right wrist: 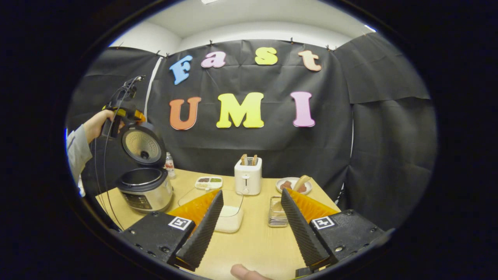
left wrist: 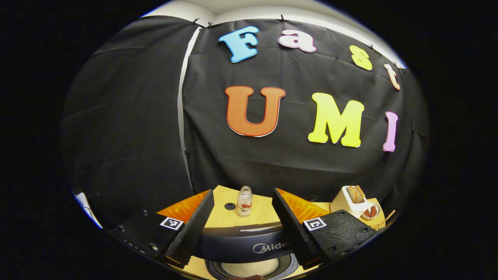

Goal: Close the left gripper, press the button to open the rice cooker; take a wooden spoon from the chopstick holder with the right hand, scoop a spoonful of rice and pour it into the rice cooker, then put the wooden spoon back into the chopstick holder.

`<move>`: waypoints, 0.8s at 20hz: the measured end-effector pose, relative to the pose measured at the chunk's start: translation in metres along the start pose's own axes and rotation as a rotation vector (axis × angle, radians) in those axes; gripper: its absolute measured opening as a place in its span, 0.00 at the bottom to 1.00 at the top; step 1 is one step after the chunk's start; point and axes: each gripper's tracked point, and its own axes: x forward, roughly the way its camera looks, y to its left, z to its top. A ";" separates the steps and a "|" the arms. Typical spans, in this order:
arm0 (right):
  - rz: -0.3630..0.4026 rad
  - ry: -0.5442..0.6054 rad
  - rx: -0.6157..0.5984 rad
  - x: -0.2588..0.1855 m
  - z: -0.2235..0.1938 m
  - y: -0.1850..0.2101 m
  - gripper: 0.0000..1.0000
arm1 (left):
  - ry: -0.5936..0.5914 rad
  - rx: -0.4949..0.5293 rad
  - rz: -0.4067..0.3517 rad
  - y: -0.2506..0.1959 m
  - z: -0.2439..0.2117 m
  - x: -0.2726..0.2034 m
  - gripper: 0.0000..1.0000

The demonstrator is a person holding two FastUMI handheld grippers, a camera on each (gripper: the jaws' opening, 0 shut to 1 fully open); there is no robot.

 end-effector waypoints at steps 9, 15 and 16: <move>-0.029 0.005 0.012 -0.026 -0.005 -0.002 0.92 | 0.074 0.003 -0.028 -0.018 -0.088 -0.041 0.96; -0.018 -0.009 -0.002 -0.039 -0.003 0.007 0.97 | 0.118 0.033 -0.027 -0.023 -0.138 -0.052 0.97; -0.015 -0.010 -0.003 -0.039 -0.003 0.010 0.97 | 0.119 0.037 -0.024 -0.023 -0.143 -0.054 0.97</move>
